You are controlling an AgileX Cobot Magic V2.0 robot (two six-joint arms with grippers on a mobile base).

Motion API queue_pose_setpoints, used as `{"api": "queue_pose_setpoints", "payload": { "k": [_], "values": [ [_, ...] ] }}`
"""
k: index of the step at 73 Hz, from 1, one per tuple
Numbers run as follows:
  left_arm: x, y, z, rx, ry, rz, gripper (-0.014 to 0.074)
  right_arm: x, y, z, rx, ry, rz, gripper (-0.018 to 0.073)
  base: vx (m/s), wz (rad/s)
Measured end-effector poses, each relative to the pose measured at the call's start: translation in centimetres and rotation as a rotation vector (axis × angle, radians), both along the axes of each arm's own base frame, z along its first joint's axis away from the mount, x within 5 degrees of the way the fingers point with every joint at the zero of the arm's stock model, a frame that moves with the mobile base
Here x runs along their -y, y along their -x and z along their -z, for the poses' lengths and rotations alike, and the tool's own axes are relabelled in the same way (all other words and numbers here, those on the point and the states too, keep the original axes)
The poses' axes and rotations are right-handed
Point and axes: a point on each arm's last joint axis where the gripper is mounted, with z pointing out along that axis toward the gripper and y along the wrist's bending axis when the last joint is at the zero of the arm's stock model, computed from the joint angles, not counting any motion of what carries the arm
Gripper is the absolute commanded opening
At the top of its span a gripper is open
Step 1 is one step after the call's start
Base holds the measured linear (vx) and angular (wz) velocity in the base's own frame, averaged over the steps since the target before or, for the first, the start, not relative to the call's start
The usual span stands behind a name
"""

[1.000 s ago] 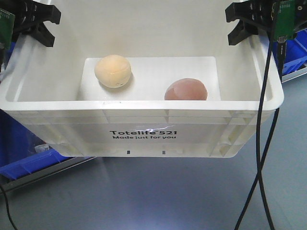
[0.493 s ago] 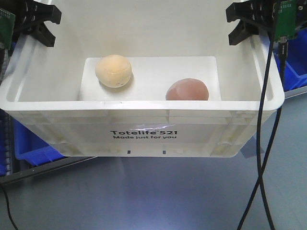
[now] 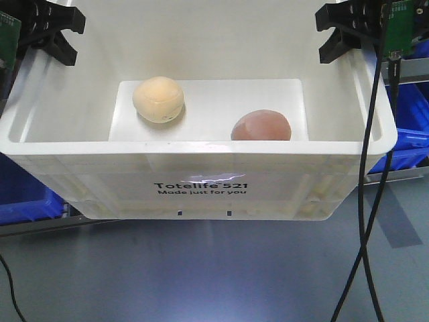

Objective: Place moving items into box and shelve
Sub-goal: 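Hold the tote with both grippers as base approaches the blue-bin rack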

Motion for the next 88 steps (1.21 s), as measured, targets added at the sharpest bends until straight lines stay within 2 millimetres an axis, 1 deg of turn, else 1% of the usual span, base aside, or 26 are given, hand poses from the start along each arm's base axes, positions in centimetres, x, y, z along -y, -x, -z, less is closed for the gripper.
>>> {"api": "queue_pose_setpoints", "payload": {
  "k": [62, 88],
  "values": [
    [-0.01, 0.00, 0.00, 0.000, -0.001, 0.000, -0.0017, -0.01, 0.00, 0.00, 0.000, -0.001, 0.000, -0.0011, 0.09, 0.35],
    [-0.02, 0.00, 0.00, 0.000, -0.002, 0.000, -0.0017, -0.01, 0.00, 0.00, 0.000, -0.002, 0.000, -0.0011, 0.16, 0.09]
  ]
}}
